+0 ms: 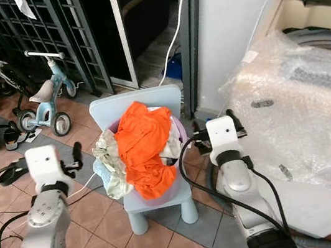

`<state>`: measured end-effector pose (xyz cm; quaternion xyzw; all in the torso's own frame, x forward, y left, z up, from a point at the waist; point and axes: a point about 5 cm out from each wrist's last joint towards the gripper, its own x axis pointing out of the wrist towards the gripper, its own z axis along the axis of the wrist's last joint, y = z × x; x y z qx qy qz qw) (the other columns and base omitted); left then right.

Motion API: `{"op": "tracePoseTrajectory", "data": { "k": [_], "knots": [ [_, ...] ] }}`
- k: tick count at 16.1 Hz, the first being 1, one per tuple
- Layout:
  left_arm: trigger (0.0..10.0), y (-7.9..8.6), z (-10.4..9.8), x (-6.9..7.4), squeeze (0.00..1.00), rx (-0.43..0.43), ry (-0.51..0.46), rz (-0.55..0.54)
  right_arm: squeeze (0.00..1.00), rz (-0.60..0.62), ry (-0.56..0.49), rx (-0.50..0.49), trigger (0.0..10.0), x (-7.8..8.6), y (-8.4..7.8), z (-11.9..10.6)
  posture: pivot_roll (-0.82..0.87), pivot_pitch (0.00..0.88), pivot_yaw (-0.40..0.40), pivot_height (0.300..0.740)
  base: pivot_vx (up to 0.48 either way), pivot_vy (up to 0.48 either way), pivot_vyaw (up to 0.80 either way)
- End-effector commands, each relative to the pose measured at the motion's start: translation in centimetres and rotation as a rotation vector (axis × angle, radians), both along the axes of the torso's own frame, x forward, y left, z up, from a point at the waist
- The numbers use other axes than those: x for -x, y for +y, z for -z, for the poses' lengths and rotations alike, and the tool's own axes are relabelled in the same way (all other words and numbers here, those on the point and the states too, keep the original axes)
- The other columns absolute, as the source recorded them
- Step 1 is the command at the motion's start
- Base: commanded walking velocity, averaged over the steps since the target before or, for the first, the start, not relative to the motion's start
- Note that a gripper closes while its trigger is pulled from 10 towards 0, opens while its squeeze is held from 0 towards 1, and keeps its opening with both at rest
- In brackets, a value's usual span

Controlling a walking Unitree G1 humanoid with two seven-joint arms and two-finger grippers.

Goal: Clothes washing

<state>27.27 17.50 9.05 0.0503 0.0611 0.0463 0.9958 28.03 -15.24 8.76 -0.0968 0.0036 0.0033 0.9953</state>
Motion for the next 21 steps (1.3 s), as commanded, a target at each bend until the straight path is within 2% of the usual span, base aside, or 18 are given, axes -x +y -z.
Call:
{"op": "tracePoseTrajectory", "data": {
  "k": [1, 2, 3, 4, 6, 7, 13, 17, 21],
  "knots": [
    [10.0, -0.3, -0.6, -0.1, 0.0, -0.045, -0.038, 0.053, 0.0, 0.039, -0.014, -0.117, 10.0, -0.4, -0.2, -0.8, -0.03, 0.0, 0.032, 0.74, 0.0, 0.0, 0.0],
    [10.0, -0.3, -0.4, 0.0, 0.0, -0.031, -0.028, 0.054, 0.0, 0.039, -0.022, -0.141, 10.0, -0.4, -0.3, -1.1, -0.03, 0.0, 0.03, 0.74, 0.0, 0.0, 0.0],
    [10.0, -0.1, -0.2, 0.0, 0.0, -0.019, -0.019, 0.047, 0.0, 0.034, -0.012, -0.116, 10.0, -0.4, -0.2, -1.1, -0.04, 0.0, 0.03, 0.74, 0.0, 0.0, 0.0],
    [10.0, 0.2, 0.0, -0.1, 0.0, 0.011, -0.002, 0.019, 0.0, -0.025, 0.034, -0.124, 10.0, -0.2, 0.2, -0.8, -0.04, 0.0, 0.028, 0.74, 0.0, 0.0, 0.0],
    [10.0, 0.1, -0.2, -0.2, 0.0, -0.001, -0.011, 0.04, 0.0, -0.049, 0.026, -0.135, 10.0, 0.0, 0.3, -0.8, -0.03, 0.0, 0.028, 0.74, 0.0, 0.0, 0.78],
    [10.0, -0.4, -0.6, -0.1, 0.0, -0.03, -0.039, 0.088, 0.0, -0.051, 0.031, -0.145, 10.0, -0.2, 0.4, -0.9, -0.03, 0.0, 0.024, 0.74, 0.0, 0.0, 0.78],
    [10.0, 0.0, -0.1, 0.2, 0.0, 0.034, -0.006, 0.044, 0.0, -0.132, 0.028, -0.155, 10.0, -0.7, 1.2, -1.6, -0.03, 0.0, 0.018, 0.74, 0.0, 0.0, 0.73],
    [10.0, 0.2, 0.0, 0.2, 0.0, 0.047, 0.001, 0.027, 0.0, -0.156, 0.06, -0.156, 10.0, -0.6, 1.5, -1.2, -0.04, 0.0, 0.015, 0.74, 0.0, 0.0, 0.0],
    [10.0, 0.1, 0.1, 0.1, 0.0, 0.056, 0.003, 0.023, 0.0, -0.172, 0.068, -0.138, 10.0, -0.7, 1.6, -1.1, -0.04, 0.0, 0.014, 0.74, 0.338, 0.0, 0.0]
  ]
}}
